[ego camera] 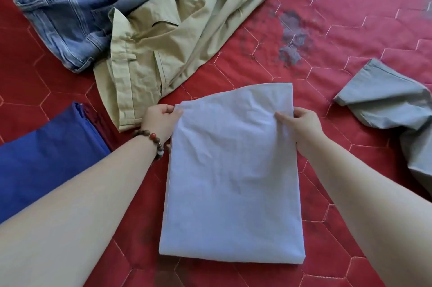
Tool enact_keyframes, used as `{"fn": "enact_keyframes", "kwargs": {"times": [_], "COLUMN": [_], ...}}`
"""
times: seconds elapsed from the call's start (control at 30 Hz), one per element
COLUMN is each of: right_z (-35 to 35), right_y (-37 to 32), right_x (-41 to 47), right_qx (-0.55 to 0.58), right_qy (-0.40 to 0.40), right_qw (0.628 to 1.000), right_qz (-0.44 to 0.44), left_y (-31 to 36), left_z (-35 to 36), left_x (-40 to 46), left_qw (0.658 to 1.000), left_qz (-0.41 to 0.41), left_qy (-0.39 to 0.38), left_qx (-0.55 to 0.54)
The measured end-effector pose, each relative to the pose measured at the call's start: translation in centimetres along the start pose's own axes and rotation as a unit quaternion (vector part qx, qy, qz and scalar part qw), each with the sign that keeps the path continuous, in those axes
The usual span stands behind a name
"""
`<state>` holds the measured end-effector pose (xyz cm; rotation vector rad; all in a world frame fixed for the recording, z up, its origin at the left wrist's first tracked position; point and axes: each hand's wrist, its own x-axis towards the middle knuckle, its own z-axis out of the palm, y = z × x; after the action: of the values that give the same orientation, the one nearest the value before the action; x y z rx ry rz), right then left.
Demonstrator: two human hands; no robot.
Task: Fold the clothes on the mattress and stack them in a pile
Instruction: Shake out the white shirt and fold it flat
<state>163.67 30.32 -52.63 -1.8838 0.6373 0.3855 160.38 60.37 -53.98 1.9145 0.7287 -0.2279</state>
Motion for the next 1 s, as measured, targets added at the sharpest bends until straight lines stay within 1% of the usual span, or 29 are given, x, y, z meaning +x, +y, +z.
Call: {"fn": "enact_keyframes", "kwargs": {"times": [0.1, 0.17, 0.2, 0.23, 0.27, 0.3, 0.33, 0.37, 0.4, 0.43, 0.47, 0.5, 0.53, 0.57, 0.6, 0.63, 0.67, 0.7, 0.77, 0.8, 0.93, 0.97, 1.0], "right_z": [0.1, 0.3, 0.4, 0.6, 0.8, 1.0, 1.4, 2.1, 3.0, 4.1, 5.3, 6.4, 7.3, 7.8, 7.9, 7.7, 7.1, 6.3, 4.6, 3.8, 0.9, 0.5, 0.2], "right_y": [-0.6, -1.0, -0.9, -0.7, -0.6, -0.6, -0.6, -0.5, -0.3, 0.0, 0.5, 1.0, 1.5, 2.0, 2.6, 3.0, 3.4, 3.7, 4.3, 4.5, 5.1, 5.1, 5.0], "right_x": [0.5, 0.5, 0.4, 0.2, -0.2, -0.9, -1.7, -2.5, -3.1, -3.6, -3.9, -4.1, -4.1, -3.9, -3.4, -2.7, -2.2, -1.8, -1.4, -1.4, -2.0, -2.4, -3.1], "right_qx": [0.002, 0.002, -0.021, -0.063, -0.116, -0.172, -0.22, -0.263, -0.298, -0.331, -0.362, -0.395, -0.427, -0.453, -0.47, -0.482, -0.495, -0.508, -0.525, -0.533, -0.54, -0.535, -0.528], "right_qy": [0.04, 0.046, 0.053, 0.077, 0.124, 0.181, 0.223, 0.235, 0.216, 0.172, 0.116, 0.06, 0.012, -0.022, -0.04, -0.044, -0.041, -0.035, -0.024, -0.016, 0.021, 0.034, 0.054], "right_qw": [0.999, 0.998, 0.998, 0.994, 0.984, 0.965, 0.939, 0.91, 0.883, 0.863, 0.845, 0.826, 0.809, 0.796, 0.787, 0.781, 0.776, 0.773, 0.776, 0.78, 0.819, 0.828, 0.833], "right_qz": [-0.031, -0.036, -0.034, -0.036, -0.05, -0.083, -0.142, -0.219, -0.29, -0.342, -0.377, -0.397, -0.403, -0.401, -0.398, -0.395, -0.389, -0.379, -0.347, -0.327, -0.192, -0.163, -0.153], "left_y": [0.5, 1.0, 1.2, 1.3, 1.2, 1.2, 1.2, 1.3, 1.2, 1.1, 1.0, 0.8, 0.4, -0.2, -0.8, -1.5, -2.1, -2.5, -3.0, -3.3, -3.1, -3.0, -2.8], "left_z": [0.0, 0.1, 0.3, 0.5, 0.7, 0.9, 1.3, 2.0, 3.0, 4.2, 5.4, 6.4, 7.2, 7.6, 7.7, 7.5, 7.1, 6.6, 5.4, 4.8, 2.4, 2.2, 2.2], "left_x": [0.6, 0.4, 0.1, -0.4, -1.0, -1.9, -2.9, -3.9, -4.8, -5.5, -6.0, -6.3, -6.3, -5.9, -5.4, -4.9, -4.5, -4.1, -3.6, -3.3, -3.2, -3.7, -4.3], "left_qw": [0.999, 0.998, 0.999, 0.998, 0.99, 0.97, 0.941, 0.915, 0.894, 0.877, 0.86, 0.839, 0.815, 0.79, 0.772, 0.762, 0.76, 0.765, 0.781, 0.78, 0.774, 0.773, 0.776], "left_qz": [0.017, 0.022, 0.027, 0.047, 0.093, 0.158, 0.227, 0.286, 0.337, 0.374, 0.388, 0.384, 0.368, 0.349, 0.336, 0.331, 0.327, 0.321, 0.305, 0.303, 0.263, 0.251, 0.243], "left_qy": [0.025, 0.025, 0.026, 0.043, 0.077, 0.112, 0.136, 0.133, 0.102, 0.053, 0.0, -0.046, -0.073, -0.083, -0.082, -0.073, -0.059, -0.048, -0.035, -0.029, -0.032, -0.022, -0.009], "left_qx": [-0.029, -0.044, -0.036, 0.001, 0.067, 0.145, 0.211, 0.251, 0.276, 0.297, 0.33, 0.382, 0.442, 0.496, 0.533, 0.552, 0.559, 0.556, 0.544, 0.547, 0.575, 0.582, 0.581]}}
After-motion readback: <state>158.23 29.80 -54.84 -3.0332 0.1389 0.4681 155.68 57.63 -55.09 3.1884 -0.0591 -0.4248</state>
